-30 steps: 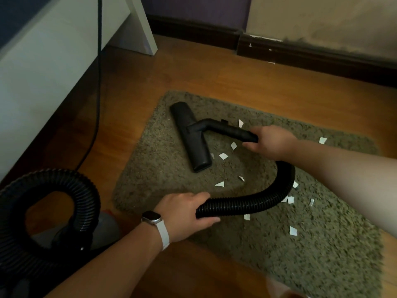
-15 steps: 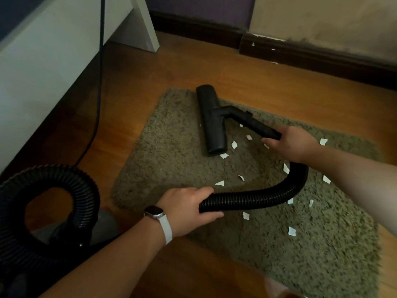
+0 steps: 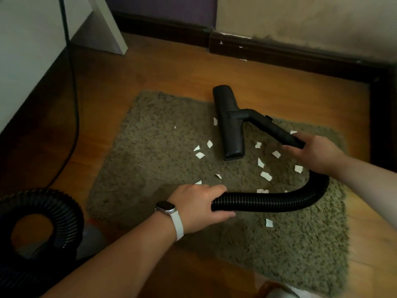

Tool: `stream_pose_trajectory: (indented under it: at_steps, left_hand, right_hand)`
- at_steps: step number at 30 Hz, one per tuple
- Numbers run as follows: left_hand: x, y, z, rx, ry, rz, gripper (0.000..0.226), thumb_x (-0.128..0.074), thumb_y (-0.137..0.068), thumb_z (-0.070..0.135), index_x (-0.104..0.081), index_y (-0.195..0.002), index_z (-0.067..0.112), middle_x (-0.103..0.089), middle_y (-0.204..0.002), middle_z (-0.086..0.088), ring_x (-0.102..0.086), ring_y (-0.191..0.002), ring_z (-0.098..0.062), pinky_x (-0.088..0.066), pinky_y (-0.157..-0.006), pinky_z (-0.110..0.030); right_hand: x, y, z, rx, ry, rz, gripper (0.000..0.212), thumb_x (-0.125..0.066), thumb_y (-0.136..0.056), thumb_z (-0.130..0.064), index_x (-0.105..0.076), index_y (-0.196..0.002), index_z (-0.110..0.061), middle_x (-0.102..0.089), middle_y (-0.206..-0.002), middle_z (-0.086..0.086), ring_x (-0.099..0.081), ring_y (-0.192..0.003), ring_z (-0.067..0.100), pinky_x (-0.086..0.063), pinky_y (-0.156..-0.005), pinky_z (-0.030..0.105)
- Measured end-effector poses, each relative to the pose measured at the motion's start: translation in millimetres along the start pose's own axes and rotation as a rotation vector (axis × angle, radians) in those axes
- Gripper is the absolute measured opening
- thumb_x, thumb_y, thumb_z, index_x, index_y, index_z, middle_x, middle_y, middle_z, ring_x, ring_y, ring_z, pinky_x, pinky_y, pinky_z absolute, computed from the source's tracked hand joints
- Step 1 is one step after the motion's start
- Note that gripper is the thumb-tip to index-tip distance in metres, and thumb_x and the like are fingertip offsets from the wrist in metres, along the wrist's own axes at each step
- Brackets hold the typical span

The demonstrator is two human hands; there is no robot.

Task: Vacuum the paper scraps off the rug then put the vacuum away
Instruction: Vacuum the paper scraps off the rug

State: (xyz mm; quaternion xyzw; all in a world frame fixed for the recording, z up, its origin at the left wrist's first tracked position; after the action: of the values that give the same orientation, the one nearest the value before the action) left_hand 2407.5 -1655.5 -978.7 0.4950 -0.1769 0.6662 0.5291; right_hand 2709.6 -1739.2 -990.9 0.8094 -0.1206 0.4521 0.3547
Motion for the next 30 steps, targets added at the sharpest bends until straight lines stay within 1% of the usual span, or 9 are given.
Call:
stream_pose_trajectory:
  at_steps: [5, 8, 10, 17, 20, 22, 26, 28, 30]
  left_hand:
    - [-4, -16, 6, 0.002, 0.02, -0.01, 0.047, -0.05, -0.082, 0.073, -0.051, -0.114, 0.038, -0.061, -0.09, 0.014, -0.061, -0.084, -0.008, -0.053, -0.069, -0.029]
    - [-6, -18, 2, 0.035, 0.009, -0.021, 0.048, -0.05, -0.081, 0.074, -0.05, -0.11, 0.037, -0.061, -0.091, 0.014, -0.06, -0.083, -0.007, -0.053, -0.069, -0.029]
    - [-8, -16, 0, 0.049, 0.01, -0.035, 0.047, -0.05, -0.081, 0.074, -0.05, -0.11, 0.036, -0.059, -0.092, 0.014, -0.059, -0.084, -0.007, -0.053, -0.071, -0.028]
    - [-11, -8, -9, 0.039, 0.01, -0.01, 0.047, -0.052, -0.081, 0.073, -0.053, -0.108, 0.034, -0.057, -0.09, 0.016, -0.058, -0.084, -0.006, -0.052, -0.07, -0.027]
    - [-13, -2, -12, 0.028, 0.024, -0.009, 0.045, -0.053, -0.082, 0.071, -0.055, -0.108, 0.034, -0.056, -0.088, 0.017, -0.058, -0.082, -0.004, -0.051, -0.068, -0.025]
    - [-15, 2, -14, 0.023, 0.034, -0.026, 0.046, -0.052, -0.082, 0.071, -0.055, -0.108, 0.034, -0.058, -0.089, 0.017, -0.058, -0.082, -0.004, -0.052, -0.068, -0.025]
    - [-16, 7, -15, 0.025, 0.036, -0.044, 0.046, -0.051, -0.081, 0.072, -0.053, -0.109, 0.035, -0.06, -0.091, 0.015, -0.059, -0.082, -0.004, -0.054, -0.069, -0.029]
    - [-13, 7, -13, 0.03, 0.027, -0.046, 0.046, -0.051, -0.082, 0.072, -0.053, -0.109, 0.035, -0.06, -0.092, 0.015, -0.059, -0.083, -0.005, -0.054, -0.07, -0.029]
    - [-11, 6, -10, 0.033, 0.026, -0.042, 0.045, -0.052, -0.082, 0.071, -0.053, -0.109, 0.035, -0.058, -0.091, 0.015, -0.058, -0.083, -0.005, -0.053, -0.071, -0.027]
  right_hand:
    - [-1, -2, 25, -0.046, -0.004, 0.01, 0.028, -0.059, -0.095, -0.048, -0.058, -0.114, -0.027, -0.067, -0.075, 0.003, -0.066, -0.063, 0.02, -0.053, -0.056, 0.034]
    - [-8, -10, 22, -0.018, -0.003, 0.008, 0.028, -0.061, -0.094, -0.048, -0.06, -0.111, -0.027, -0.066, -0.074, 0.002, -0.065, -0.063, 0.018, -0.049, -0.052, 0.029]
    - [-14, -17, 16, 0.014, 0.011, 0.001, 0.03, -0.061, -0.094, -0.049, -0.06, -0.115, -0.027, -0.065, -0.073, 0.002, -0.064, -0.062, 0.017, -0.047, -0.052, 0.028]
    - [-28, -34, -14, 0.13, 0.098, -0.026, 0.037, -0.057, -0.094, -0.054, -0.059, -0.124, -0.032, -0.062, -0.078, -0.009, -0.058, -0.067, 0.007, -0.05, -0.061, 0.03]
    - [-34, -34, -29, 0.189, 0.119, -0.051, 0.042, -0.057, -0.093, -0.054, -0.057, -0.129, -0.033, -0.064, -0.081, -0.008, -0.059, -0.069, 0.01, -0.054, -0.065, 0.033]
    - [-37, -31, -37, 0.231, 0.14, -0.07, 0.043, -0.057, -0.094, -0.053, -0.056, -0.13, -0.031, -0.065, -0.081, -0.007, -0.06, -0.068, 0.01, -0.054, -0.064, 0.032]
    - [-36, -25, -39, 0.235, 0.124, -0.077, 0.04, -0.057, -0.094, -0.053, -0.056, -0.129, -0.034, -0.066, -0.079, -0.005, -0.061, -0.065, 0.011, -0.055, -0.063, 0.036]
    - [-32, -23, -31, 0.194, 0.078, -0.057, 0.034, -0.058, -0.094, -0.053, -0.058, -0.123, -0.035, -0.066, -0.077, -0.005, -0.063, -0.065, 0.013, -0.055, -0.062, 0.037]
    - [-26, -22, -21, 0.152, 0.046, -0.017, 0.03, -0.058, -0.094, -0.051, -0.06, -0.116, -0.031, -0.065, -0.075, -0.002, -0.063, -0.063, 0.015, -0.053, -0.058, 0.036]
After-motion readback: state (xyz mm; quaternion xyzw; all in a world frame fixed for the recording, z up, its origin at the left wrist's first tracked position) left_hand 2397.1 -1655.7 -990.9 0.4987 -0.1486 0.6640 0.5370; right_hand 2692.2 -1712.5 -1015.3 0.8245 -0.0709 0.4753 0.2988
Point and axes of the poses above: each hand's wrist, its own y-axis away from the middle knuckle, its own x-axis out of the back of the hand, z = x × y, the point moved 5 cm from there along -y, towards the middle knuckle
